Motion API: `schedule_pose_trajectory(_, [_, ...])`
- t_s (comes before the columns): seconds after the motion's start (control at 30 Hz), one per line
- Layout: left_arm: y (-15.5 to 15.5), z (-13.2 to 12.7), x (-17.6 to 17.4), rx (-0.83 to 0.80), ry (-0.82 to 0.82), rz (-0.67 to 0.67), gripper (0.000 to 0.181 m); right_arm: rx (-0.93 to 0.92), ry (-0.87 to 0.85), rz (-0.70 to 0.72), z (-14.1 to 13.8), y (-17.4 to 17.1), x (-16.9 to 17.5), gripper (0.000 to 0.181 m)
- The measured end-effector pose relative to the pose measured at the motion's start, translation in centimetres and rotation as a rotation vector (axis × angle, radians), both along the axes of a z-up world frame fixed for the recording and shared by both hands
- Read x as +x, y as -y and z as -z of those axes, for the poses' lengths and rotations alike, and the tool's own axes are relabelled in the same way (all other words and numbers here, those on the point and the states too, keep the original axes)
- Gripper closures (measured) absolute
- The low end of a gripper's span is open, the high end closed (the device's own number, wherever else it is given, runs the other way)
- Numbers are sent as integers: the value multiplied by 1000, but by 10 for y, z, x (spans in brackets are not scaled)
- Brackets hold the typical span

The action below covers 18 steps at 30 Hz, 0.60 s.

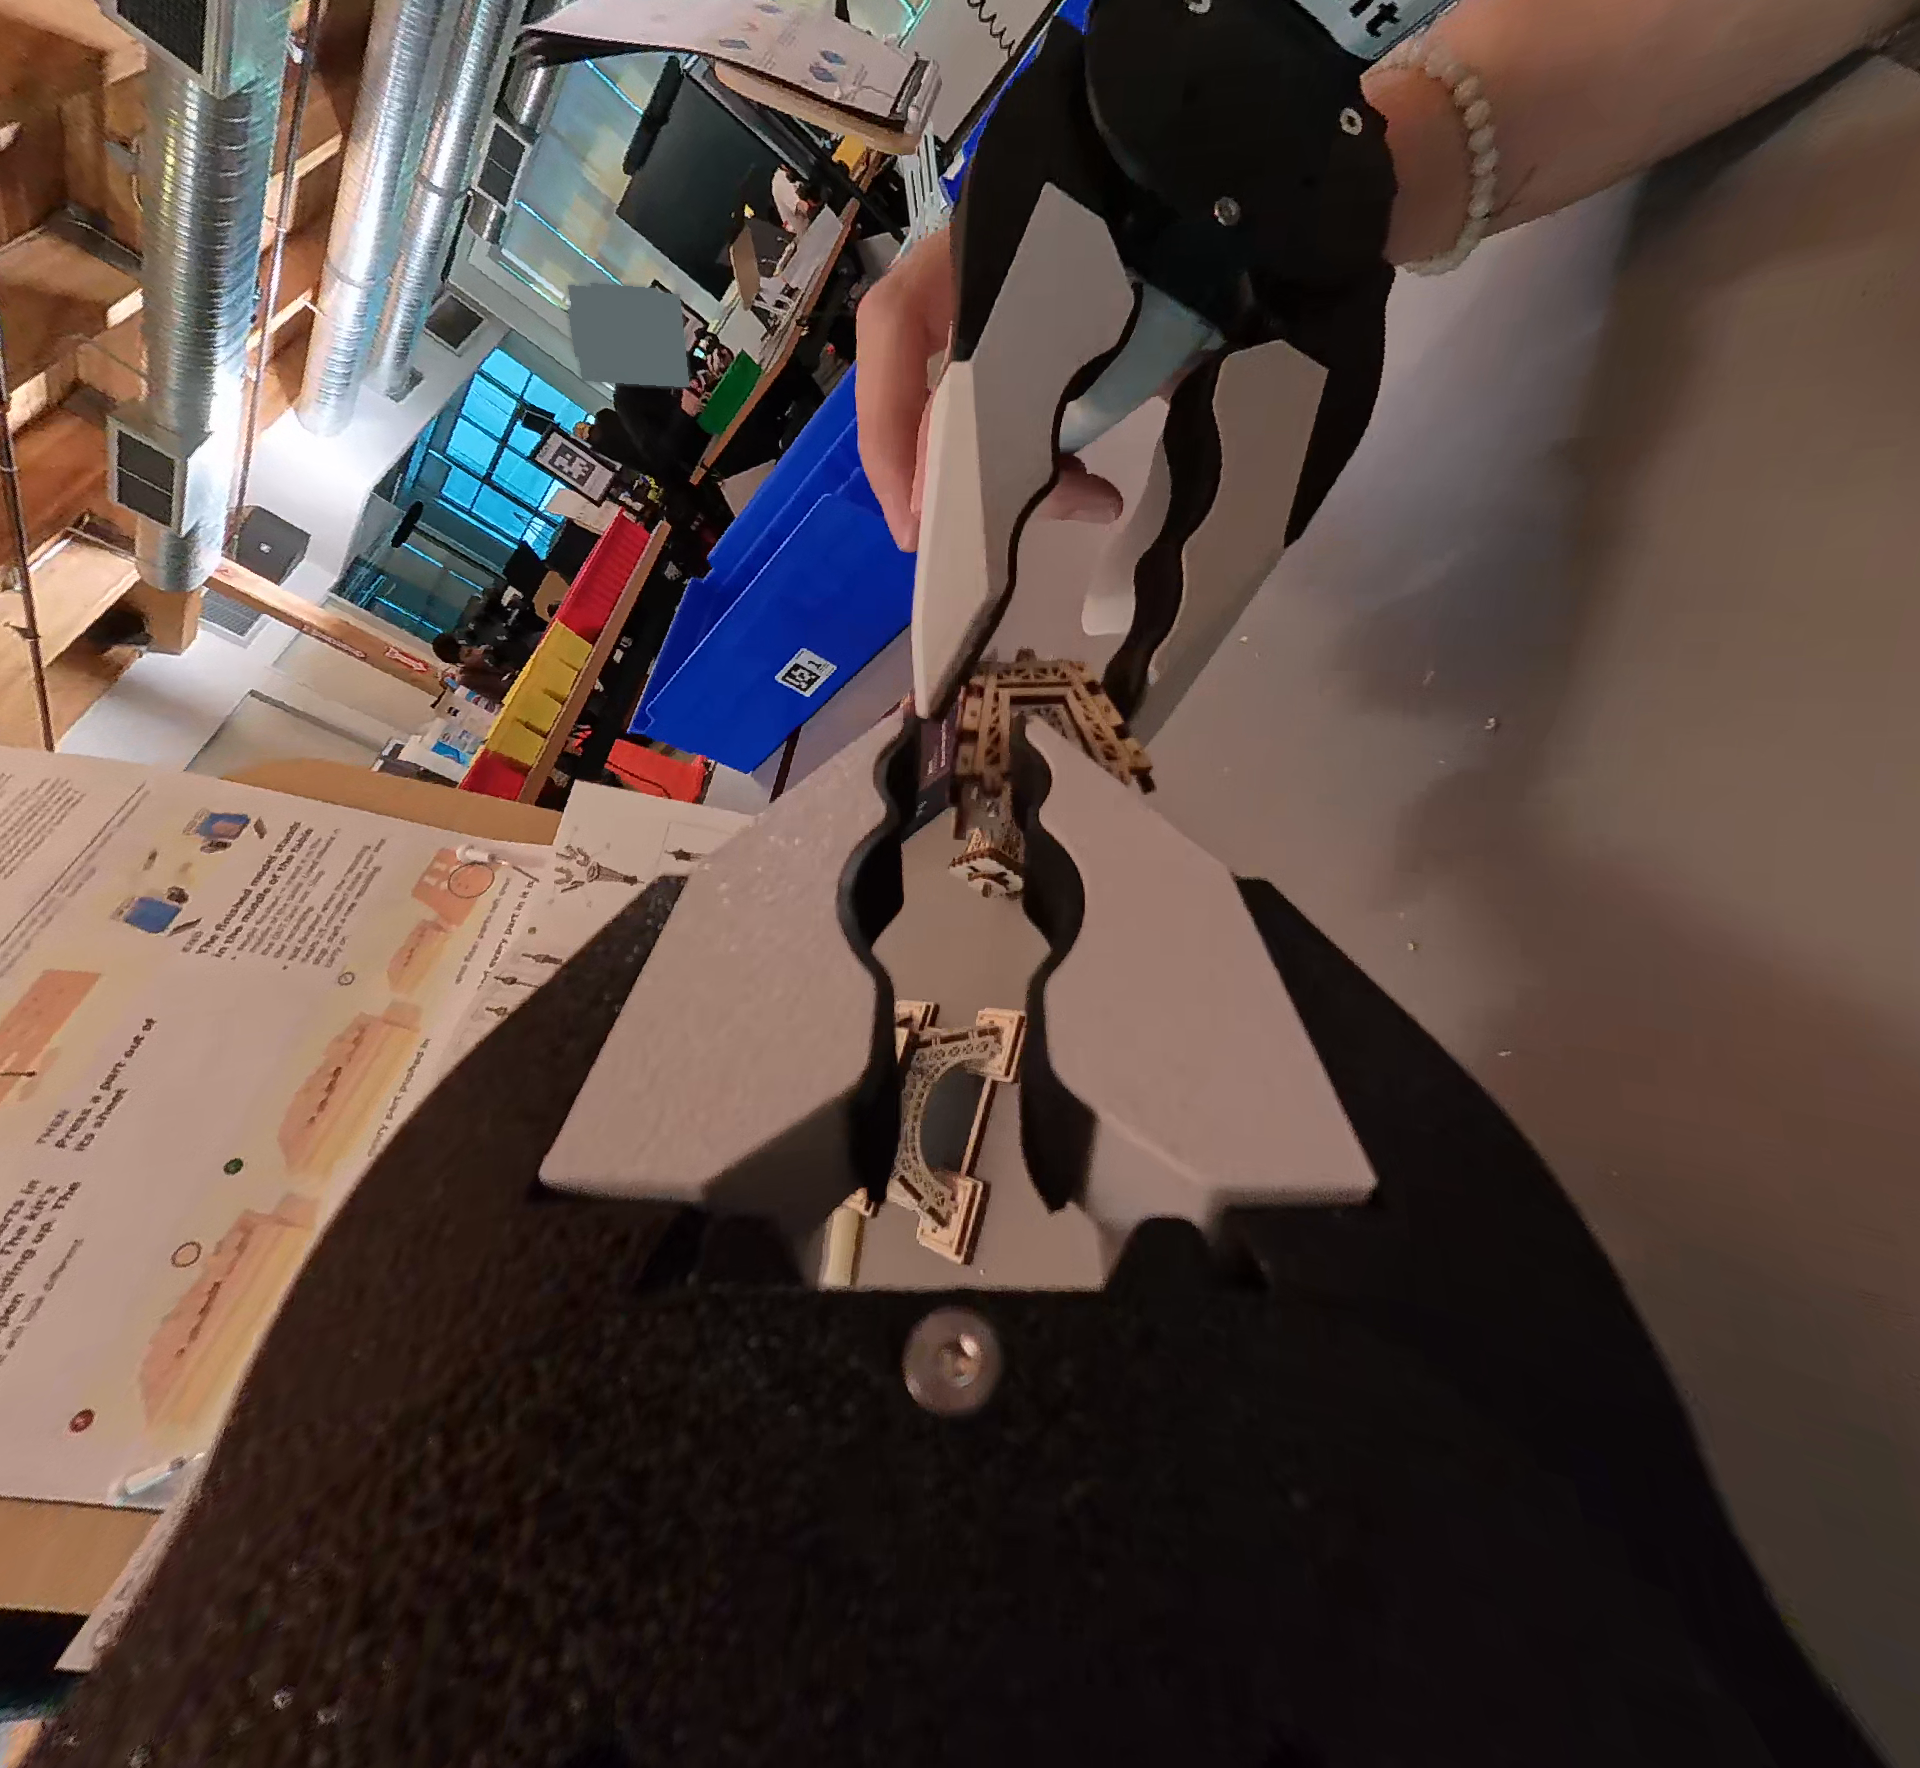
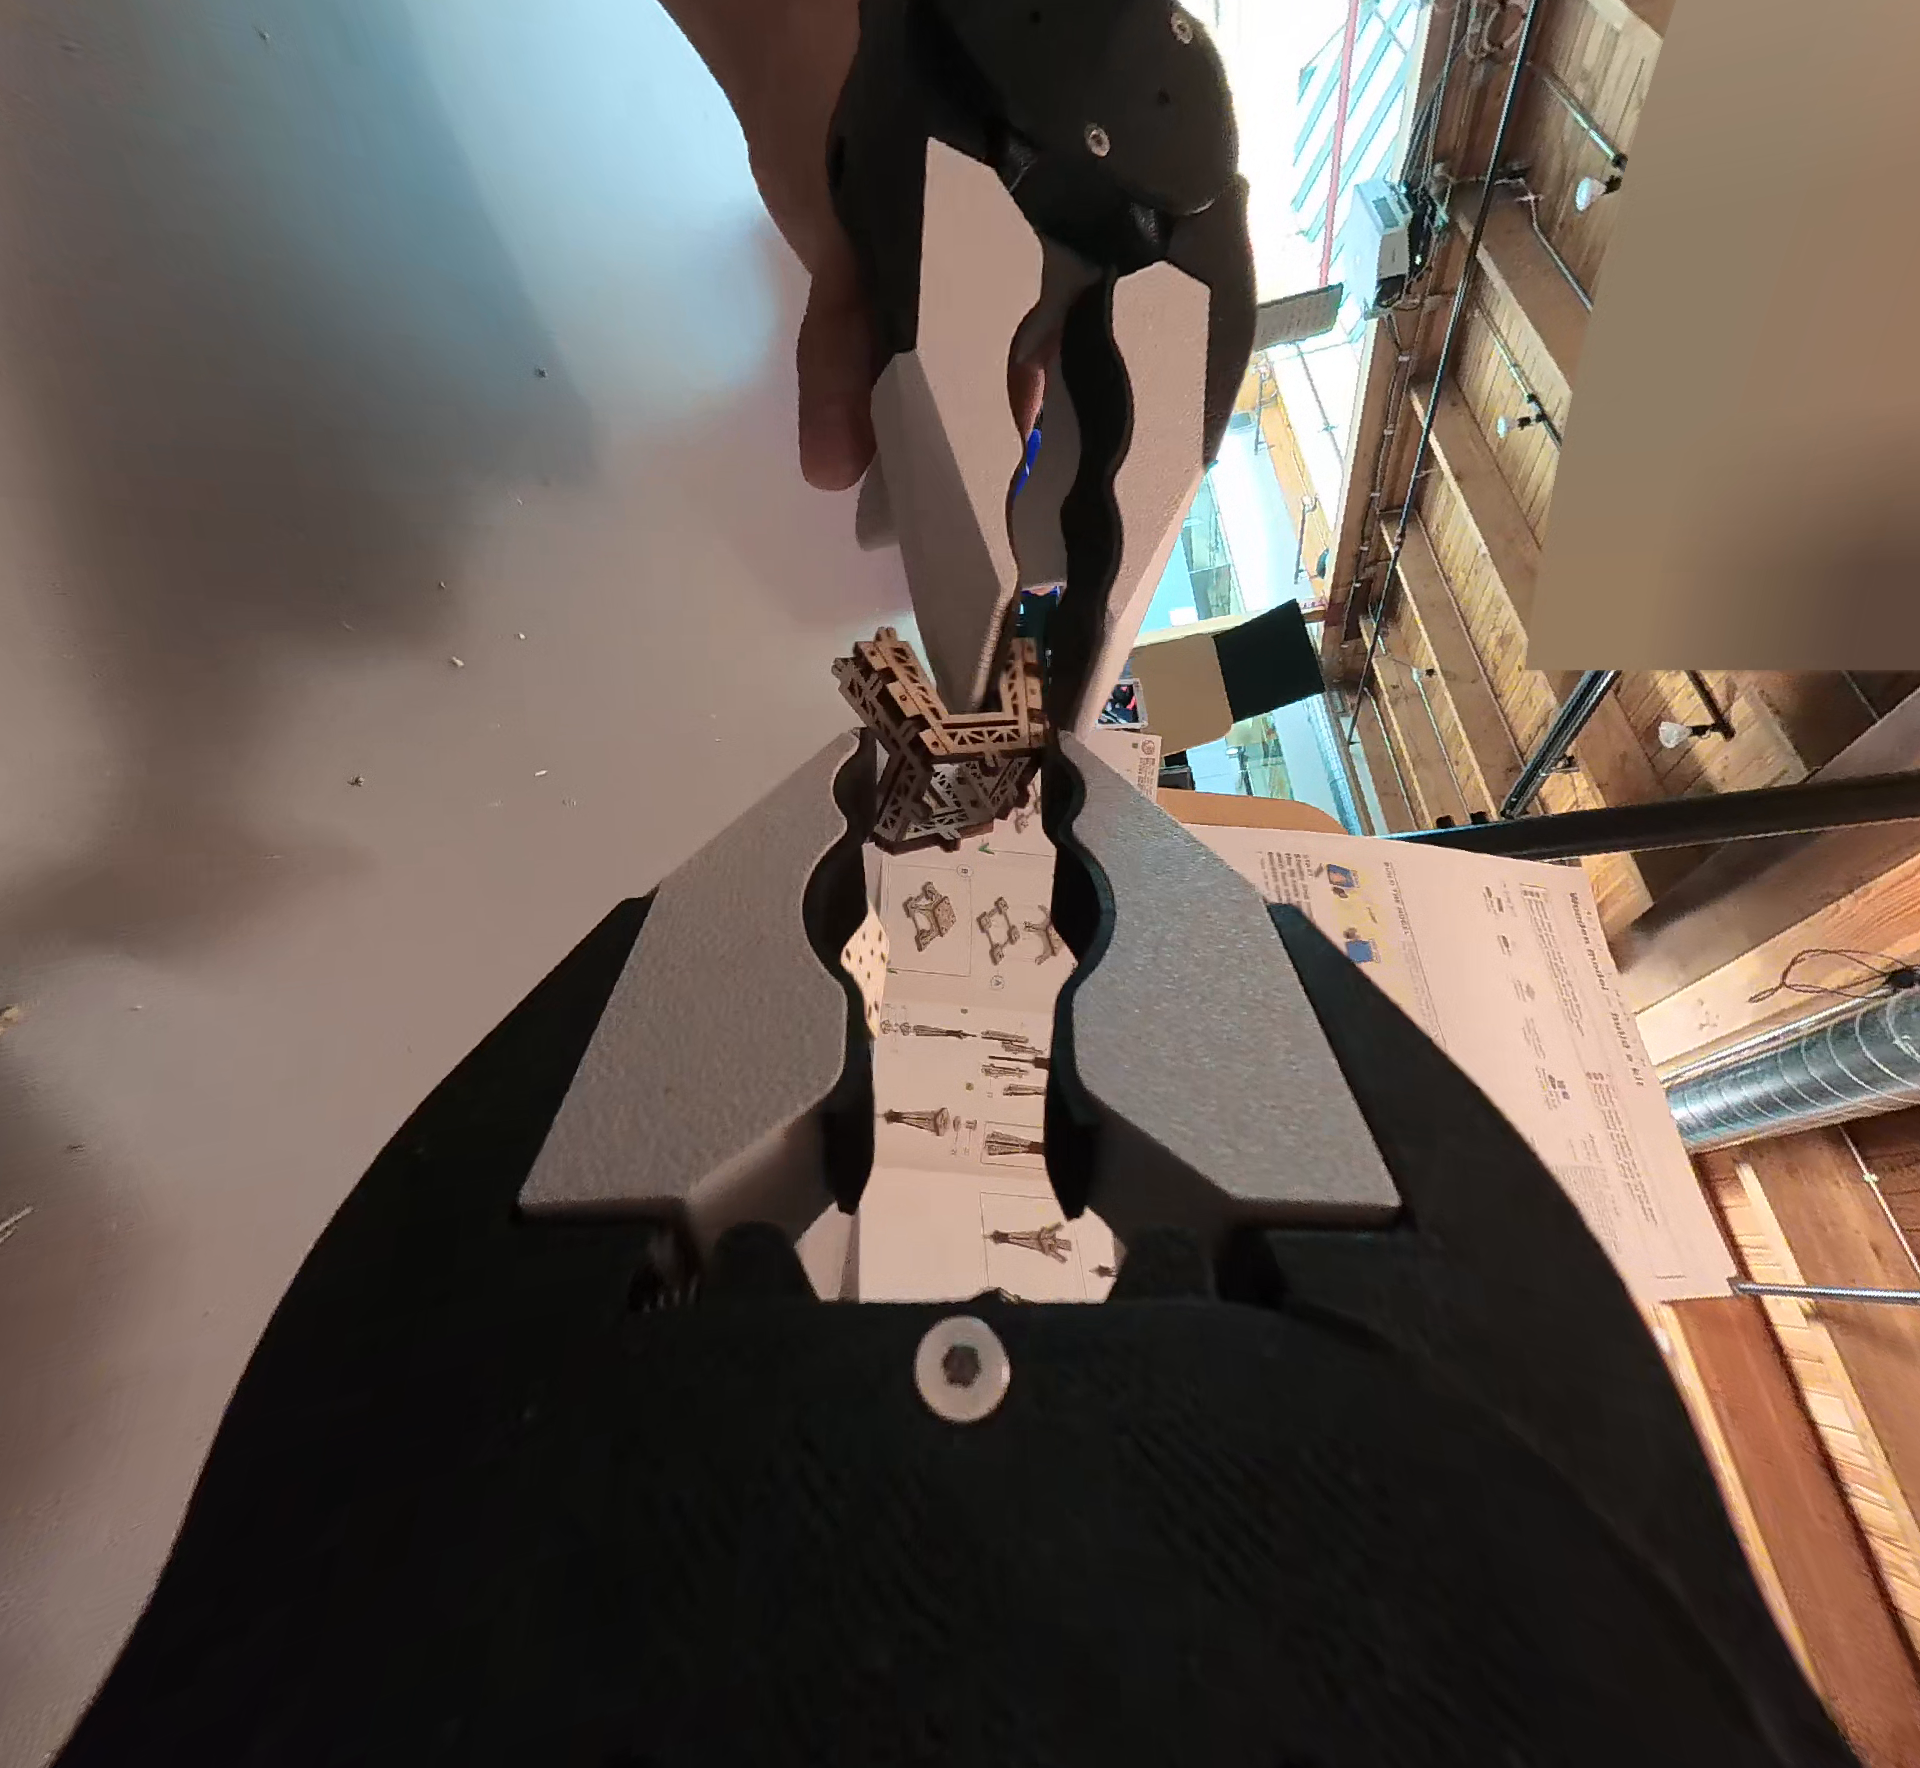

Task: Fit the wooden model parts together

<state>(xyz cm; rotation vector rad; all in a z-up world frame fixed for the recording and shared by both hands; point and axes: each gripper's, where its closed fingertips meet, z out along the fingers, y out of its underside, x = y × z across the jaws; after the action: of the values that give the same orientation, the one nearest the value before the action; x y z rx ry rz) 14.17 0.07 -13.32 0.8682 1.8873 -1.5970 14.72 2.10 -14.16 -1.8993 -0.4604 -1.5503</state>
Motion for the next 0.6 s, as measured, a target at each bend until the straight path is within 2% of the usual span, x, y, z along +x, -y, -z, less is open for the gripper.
schedule_pose_trajectory(0.3, [1,-2,3,-5,70,-24,166,23,-28,6,-1,2,1,153])
schedule_pose_trajectory(0.43, [1,4,7,50,125,-68,173,28,-79,44,4,8,7,153])
schedule_pose_trajectory(0.6, [4,6,14,58,220,-126,169,11,-90,81,8,11,12,153])
